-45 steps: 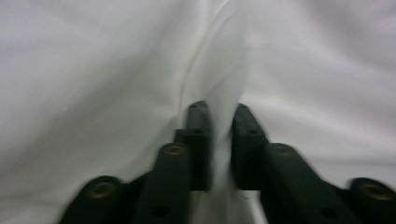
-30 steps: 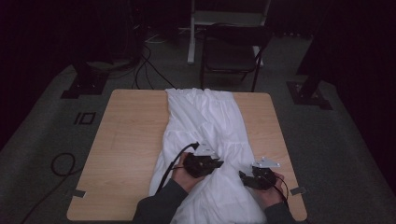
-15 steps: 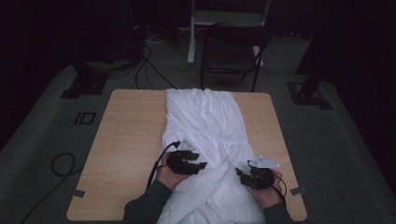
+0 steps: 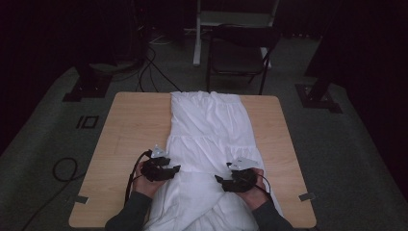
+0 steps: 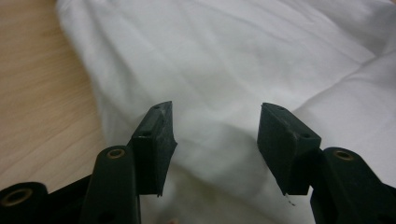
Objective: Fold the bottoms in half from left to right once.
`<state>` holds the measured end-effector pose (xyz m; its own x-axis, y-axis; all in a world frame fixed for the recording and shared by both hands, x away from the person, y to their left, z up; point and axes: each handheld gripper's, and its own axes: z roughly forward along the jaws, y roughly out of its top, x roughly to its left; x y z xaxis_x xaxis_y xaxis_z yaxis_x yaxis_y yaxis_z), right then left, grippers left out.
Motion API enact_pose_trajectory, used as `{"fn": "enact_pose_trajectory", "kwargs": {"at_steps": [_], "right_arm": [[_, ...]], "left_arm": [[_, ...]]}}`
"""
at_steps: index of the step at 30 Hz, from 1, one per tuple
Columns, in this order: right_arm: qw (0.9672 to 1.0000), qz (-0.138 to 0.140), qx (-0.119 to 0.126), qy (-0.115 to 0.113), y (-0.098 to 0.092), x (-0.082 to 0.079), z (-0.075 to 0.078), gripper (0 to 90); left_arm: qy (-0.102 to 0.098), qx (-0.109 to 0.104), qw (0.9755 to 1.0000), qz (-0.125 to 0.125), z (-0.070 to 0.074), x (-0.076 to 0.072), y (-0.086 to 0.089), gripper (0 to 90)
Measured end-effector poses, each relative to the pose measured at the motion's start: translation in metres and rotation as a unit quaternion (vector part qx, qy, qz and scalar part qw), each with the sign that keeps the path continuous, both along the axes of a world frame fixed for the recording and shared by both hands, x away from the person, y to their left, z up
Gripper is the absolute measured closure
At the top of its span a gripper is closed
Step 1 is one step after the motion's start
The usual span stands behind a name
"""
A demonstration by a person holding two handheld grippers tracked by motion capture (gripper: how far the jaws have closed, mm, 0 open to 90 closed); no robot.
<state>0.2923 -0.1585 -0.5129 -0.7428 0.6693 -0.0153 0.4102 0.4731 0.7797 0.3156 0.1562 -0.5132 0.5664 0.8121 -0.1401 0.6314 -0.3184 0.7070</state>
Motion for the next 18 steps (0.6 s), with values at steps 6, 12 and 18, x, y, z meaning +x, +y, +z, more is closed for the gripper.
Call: {"fn": "enact_pose_trajectory", "kwargs": {"at_steps": [6, 12, 18], "right_arm": [[0.9963, 0.042, -0.053, 0.053, 0.008, 0.003, -0.021, 72.1], [0.998, 0.044, -0.04, 0.018, -0.017, -0.009, -0.002, 88.6], [0.9993, -0.01, 0.017, -0.03, -0.063, -0.022, 0.028, 88.7]], "left_arm": [[0.001, -0.006, 0.9999, 0.012, -0.004, 0.001, 0.006, 41.3], [0.003, -0.011, 0.9998, 0.019, -0.006, 0.002, 0.007, 37.8], [0.006, -0.014, 0.9996, 0.024, -0.008, 0.001, 0.007, 36.3]]}}
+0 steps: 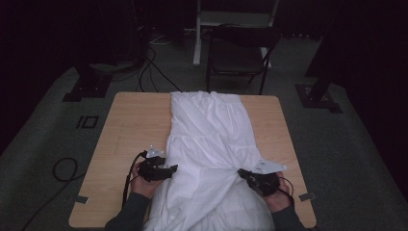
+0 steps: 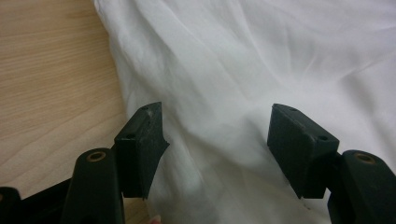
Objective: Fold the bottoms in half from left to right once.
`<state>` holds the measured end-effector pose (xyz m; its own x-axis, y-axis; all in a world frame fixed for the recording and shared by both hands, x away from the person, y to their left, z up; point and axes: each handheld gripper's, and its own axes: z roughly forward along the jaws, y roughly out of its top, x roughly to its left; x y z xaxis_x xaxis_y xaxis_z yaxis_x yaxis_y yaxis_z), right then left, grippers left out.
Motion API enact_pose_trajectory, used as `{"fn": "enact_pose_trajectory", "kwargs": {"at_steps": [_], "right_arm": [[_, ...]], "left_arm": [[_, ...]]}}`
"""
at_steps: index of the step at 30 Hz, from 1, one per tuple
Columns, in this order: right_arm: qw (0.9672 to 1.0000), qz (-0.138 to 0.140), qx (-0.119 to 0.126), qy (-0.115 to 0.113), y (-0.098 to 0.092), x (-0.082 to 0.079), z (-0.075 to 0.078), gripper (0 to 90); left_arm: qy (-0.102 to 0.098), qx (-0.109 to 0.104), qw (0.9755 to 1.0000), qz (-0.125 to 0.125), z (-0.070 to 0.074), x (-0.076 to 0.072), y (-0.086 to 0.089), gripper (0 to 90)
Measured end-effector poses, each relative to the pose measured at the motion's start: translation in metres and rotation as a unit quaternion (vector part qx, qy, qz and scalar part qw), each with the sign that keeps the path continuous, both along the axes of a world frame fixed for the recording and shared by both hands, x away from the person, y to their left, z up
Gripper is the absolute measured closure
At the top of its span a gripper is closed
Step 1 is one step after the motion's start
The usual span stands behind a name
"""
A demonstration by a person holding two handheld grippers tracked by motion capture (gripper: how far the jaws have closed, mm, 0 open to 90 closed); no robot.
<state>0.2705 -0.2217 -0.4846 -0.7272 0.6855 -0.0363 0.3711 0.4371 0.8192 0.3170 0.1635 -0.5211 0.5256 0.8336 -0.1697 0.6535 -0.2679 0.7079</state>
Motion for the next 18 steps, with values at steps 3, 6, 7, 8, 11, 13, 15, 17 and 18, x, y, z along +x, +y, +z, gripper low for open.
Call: {"fn": "enact_pose_trajectory", "kwargs": {"at_steps": [3, 6, 7, 8, 11, 13, 15, 17, 18], "right_arm": [[0.9987, -0.034, 0.02, -0.031, -0.023, -0.008, 0.015, 88.8], [0.996, -0.069, 0.034, -0.044, -0.049, -0.014, 0.024, 88.8], [0.9958, -0.076, 0.025, -0.044, -0.054, -0.015, 0.022, 88.7], [0.9967, -0.079, 0.015, -0.014, -0.064, -0.012, 0.012, 88.3], [0.9974, -0.06, -0.009, 0.037, -0.068, -0.006, -0.007, 84.4], [0.9952, -0.058, -0.023, 0.075, -0.07, 0.0, -0.023, 73.7], [0.9931, -0.082, -0.018, 0.082, -0.071, 0.003, -0.028, 63.5], [0.9928, -0.095, 0.006, 0.072, -0.069, 0.005, -0.024, 59.0], [0.9935, -0.091, 0.015, 0.066, -0.066, 0.006, -0.02, 57.2]], "left_arm": [[0.004, 0.006, 1.0, -0.002, -0.004, 0.001, -0.003, 35.9], [0.005, 0.013, 0.9999, 0.0, -0.007, 0.001, -0.003, 35.6], [0.008, 0.019, 0.9998, 0.004, -0.008, 0.001, -0.003, 35.6], [0.012, 0.023, 0.9996, 0.006, -0.01, 0.001, -0.002, 35.6], [0.017, 0.024, 0.9995, 0.009, -0.012, 0.001, -0.001, 35.6], [0.019, 0.024, 0.9994, 0.011, -0.013, 0.002, 0.001, 35.6], [0.021, 0.022, 0.9994, 0.013, -0.014, 0.003, 0.001, 35.6], [0.023, 0.023, 0.9994, 0.012, -0.015, 0.004, 0.0, 35.8], [0.025, 0.025, 0.9993, 0.01, -0.016, 0.004, -0.001, 36.3]]}}
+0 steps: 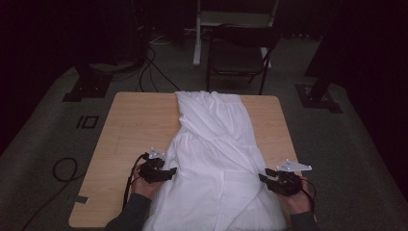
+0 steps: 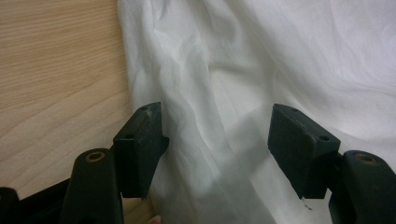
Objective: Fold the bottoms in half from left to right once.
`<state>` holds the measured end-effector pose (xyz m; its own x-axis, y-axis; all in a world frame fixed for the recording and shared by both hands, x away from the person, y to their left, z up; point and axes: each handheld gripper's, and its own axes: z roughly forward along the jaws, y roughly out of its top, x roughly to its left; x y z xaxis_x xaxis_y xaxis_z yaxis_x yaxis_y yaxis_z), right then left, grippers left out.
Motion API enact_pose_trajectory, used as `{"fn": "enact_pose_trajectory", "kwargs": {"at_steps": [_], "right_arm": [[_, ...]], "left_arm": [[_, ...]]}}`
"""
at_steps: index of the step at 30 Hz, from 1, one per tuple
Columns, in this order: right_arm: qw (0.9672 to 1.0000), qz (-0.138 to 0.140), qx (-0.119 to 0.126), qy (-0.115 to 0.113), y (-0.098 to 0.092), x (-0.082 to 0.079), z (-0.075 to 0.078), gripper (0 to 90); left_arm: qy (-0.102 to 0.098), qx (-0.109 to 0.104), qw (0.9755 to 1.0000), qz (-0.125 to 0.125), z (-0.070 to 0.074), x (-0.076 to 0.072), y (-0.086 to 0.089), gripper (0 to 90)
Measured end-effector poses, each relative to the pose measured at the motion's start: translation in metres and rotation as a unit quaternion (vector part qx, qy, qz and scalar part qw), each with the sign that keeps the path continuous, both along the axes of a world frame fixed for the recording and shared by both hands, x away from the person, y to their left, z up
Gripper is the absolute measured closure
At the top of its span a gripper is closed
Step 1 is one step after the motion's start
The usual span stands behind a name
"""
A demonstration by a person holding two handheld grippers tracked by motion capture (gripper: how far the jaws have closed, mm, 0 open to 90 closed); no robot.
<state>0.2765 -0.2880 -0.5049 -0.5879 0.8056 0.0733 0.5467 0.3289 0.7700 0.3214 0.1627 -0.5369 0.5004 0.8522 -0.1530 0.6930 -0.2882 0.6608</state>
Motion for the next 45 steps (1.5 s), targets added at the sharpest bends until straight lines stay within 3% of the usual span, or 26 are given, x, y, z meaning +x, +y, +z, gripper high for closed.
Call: {"fn": "enact_pose_trajectory", "kwargs": {"at_steps": [2, 4, 7, 9, 10, 12, 14, 16, 18, 22, 24, 27, 28, 30, 35, 37, 39, 41, 42, 44, 45], "right_arm": [[0.9992, 0.037, 0.014, -0.009, 0.017, 0.005, 0.005, 51.6], [0.999, 0.043, 0.011, -0.007, 0.022, 0.007, 0.005, 50.2], [0.9982, 0.057, -0.001, 0.018, 0.04, 0.018, -0.007, 46.2], [0.997, 0.061, -0.02, 0.044, 0.048, 0.023, -0.022, 45.8], [0.9964, 0.063, -0.025, 0.052, 0.049, 0.025, -0.028, 47.2], [0.9953, 0.065, -0.032, 0.064, 0.051, 0.025, -0.035, 58.8], [0.9946, 0.07, -0.038, 0.067, 0.05, 0.022, -0.036, 73.0], [0.9946, 0.072, -0.042, 0.062, 0.044, 0.017, -0.032, 82.9], [0.9953, 0.067, -0.042, 0.057, 0.035, 0.01, -0.029, 87.2], [0.9962, 0.046, -0.047, 0.058, 0.007, -0.007, -0.027, 88.1], [0.9965, 0.033, -0.042, 0.064, -0.015, -0.021, -0.027, 87.2], [0.9965, 0.031, -0.038, 0.068, -0.02, -0.025, -0.027, 86.0], [0.9961, 0.033, -0.026, 0.078, -0.034, -0.033, -0.029, 83.1], [0.9958, 0.027, -0.025, 0.084, -0.045, -0.04, -0.03, 77.3], [0.9974, 0.006, -0.02, 0.069, -0.053, -0.04, -0.025, 71.0], [0.9983, -0.017, -0.008, 0.054, -0.055, -0.037, -0.019, 68.0], [0.9988, -0.031, 0.019, 0.034, -0.053, -0.029, -0.011, 65.7], [0.9993, -0.021, 0.026, 0.015, -0.042, -0.016, -0.007, 63.7], [0.9996, -0.017, 0.023, 0.006, -0.029, 0.0, -0.007, 63.6], [0.9996, -0.013, 0.022, 0.006, -0.022, 0.01, -0.008, 63.6], [0.9997, -0.01, 0.023, 0.006, -0.009, 0.03, -0.011, 63.7]], "left_arm": [[0.003, 0.002, 1.0, -0.004, -0.002, 0.001, -0.003, 37.9], [0.004, 0.005, 1.0, -0.007, -0.004, 0.002, -0.005, 38.6], [0.001, 0.008, 1.0, -0.003, -0.005, 0.004, -0.008, 40.4], [-0.012, 0.032, 0.9994, -0.002, -0.006, 0.004, -0.013, 45.5], [-0.018, 0.044, 0.9989, -0.001, -0.006, 0.003, -0.015, 48.4], [-0.033, 0.073, 0.9968, 0.003, -0.006, 0.003, -0.02, 57.5], [-0.032, 0.074, 0.9967, 0.01, -0.005, 0.004, -0.021, 63.8], [-0.03, 0.071, 0.9969, 0.014, -0.005, 0.005, -0.02, 70.1], [-0.029, 0.064, 0.9973, 0.019, -0.005, 0.005, -0.017, 74.0], [-0.03, 0.067, 0.9971, 0.02, -0.005, 0.004, -0.014, 77.8], [-0.034, 0.071, 0.9965, 0.028, -0.005, 0.004, -0.013, 77.6], [-0.037, 0.074, 0.9957, 0.041, -0.005, 0.004, -0.007, 77.3], [-0.037, 0.073, 0.9957, 0.044, -0.005, 0.005, -0.004, 77.3], [-0.037, 0.073, 0.9954, 0.05, -0.005, 0.007, -0.001, 76.2], [-0.034, 0.074, 0.995, 0.059, -0.004, 0.01, 0.003, 72.0], [-0.033, 0.068, 0.9954, 0.059, -0.003, 0.011, 0.003, 69.5], [-0.036, 0.066, 0.9956, 0.055, -0.003, 0.011, 0.003, 66.4], [-0.036, 0.061, 0.9959, 0.057, -0.003, 0.012, 0.004, 62.3], [-0.034, 0.057, 0.9962, 0.057, -0.002, 0.013, 0.004, 57.9], [-0.035, 0.047, 0.9968, 0.055, -0.001, 0.014, 0.004, 55.9], [-0.034, 0.044, 0.9971, 0.051, 0.0, 0.015, 0.004, 53.1]]}}
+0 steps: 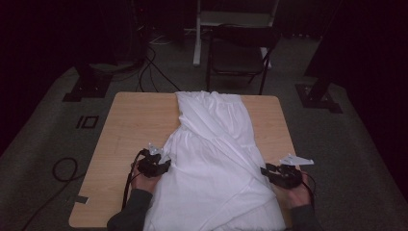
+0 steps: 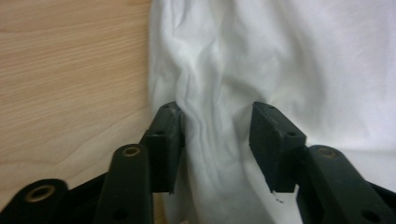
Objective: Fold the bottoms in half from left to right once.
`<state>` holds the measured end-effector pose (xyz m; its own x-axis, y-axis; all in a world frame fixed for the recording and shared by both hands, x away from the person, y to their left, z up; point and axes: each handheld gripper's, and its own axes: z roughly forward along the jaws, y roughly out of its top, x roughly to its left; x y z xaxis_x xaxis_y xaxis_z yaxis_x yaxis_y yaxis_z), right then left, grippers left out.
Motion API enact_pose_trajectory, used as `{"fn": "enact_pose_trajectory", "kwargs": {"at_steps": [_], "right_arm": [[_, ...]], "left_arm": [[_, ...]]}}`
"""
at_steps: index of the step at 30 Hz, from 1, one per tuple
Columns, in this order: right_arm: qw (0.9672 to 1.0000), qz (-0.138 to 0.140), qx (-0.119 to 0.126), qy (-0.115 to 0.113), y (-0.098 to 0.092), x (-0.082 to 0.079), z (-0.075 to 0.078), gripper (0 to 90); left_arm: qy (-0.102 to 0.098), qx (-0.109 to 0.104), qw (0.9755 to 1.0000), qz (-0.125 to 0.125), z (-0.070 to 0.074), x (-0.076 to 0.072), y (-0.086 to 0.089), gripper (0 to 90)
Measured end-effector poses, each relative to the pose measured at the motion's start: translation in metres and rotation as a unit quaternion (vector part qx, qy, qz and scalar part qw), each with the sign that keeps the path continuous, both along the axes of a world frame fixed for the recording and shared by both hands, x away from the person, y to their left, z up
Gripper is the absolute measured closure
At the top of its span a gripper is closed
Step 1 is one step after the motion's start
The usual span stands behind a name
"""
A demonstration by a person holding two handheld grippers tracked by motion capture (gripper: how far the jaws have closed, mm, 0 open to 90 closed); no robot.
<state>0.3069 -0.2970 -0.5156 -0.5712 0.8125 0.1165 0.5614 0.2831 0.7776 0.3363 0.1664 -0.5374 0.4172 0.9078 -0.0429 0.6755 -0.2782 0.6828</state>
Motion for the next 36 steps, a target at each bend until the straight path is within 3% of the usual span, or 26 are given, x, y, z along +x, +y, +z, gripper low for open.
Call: {"fn": "enact_pose_trajectory", "kwargs": {"at_steps": [1, 7, 10, 21, 24, 25, 26, 28, 30, 32, 36], "right_arm": [[1.0, 0.0, 0.0, 0.0, 0.0, 0.0, 0.0, 63.7], [0.9997, 0.024, -0.003, 0.008, 0.038, 0.059, -0.002, 61.0], [0.9994, 0.028, 0.007, 0.017, 0.053, 0.086, -0.004, 59.8], [0.9996, 0.003, -0.003, 0.028, 0.093, 0.151, -0.012, 49.7], [0.9994, 0.001, -0.001, 0.036, 0.099, 0.159, -0.014, 50.1], [0.9991, 0.001, -0.006, 0.042, 0.102, 0.163, -0.015, 51.2], [0.9987, 0.0, -0.013, 0.048, 0.104, 0.166, -0.016, 56.0], [0.998, 0.01, -0.018, 0.06, 0.106, 0.17, -0.018, 76.3], [0.9974, 0.014, -0.027, 0.065, 0.106, 0.17, -0.016, 89.3], [0.999, 0.025, -0.017, 0.033, 0.101, 0.163, 0.0, 90.0], [0.9997, 0.022, 0.004, 0.009, 0.092, 0.158, 0.015, 90.0]], "left_arm": [[0.001, -0.004, 1.0, -0.002, 0.001, 0.001, 0.0, 53.1], [0.008, -0.017, 0.9998, 0.003, 0.001, 0.014, -0.001, 49.8], [0.015, -0.034, 0.9992, 0.012, -0.002, 0.021, 0.001, 49.3], [0.003, -0.062, 0.9975, 0.035, 0.001, 0.037, 0.01, 45.4], [0.025, -0.06, 0.9973, 0.033, -0.007, 0.043, 0.007, 46.2], [0.022, -0.063, 0.9973, 0.031, -0.008, 0.043, 0.006, 54.7], [0.024, -0.064, 0.9974, 0.024, -0.008, 0.043, 0.005, 54.7], [0.021, -0.065, 0.9976, 0.011, -0.005, 0.041, 0.004, 73.6], [0.014, -0.061, 0.998, 0.006, -0.002, 0.038, 0.002, 82.3], [0.004, -0.059, 0.9983, 0.003, 0.003, 0.035, 0.002, 83.6], [-0.004, -0.06, 0.9982, 0.004, 0.008, 0.031, 0.002, 83.4]]}}
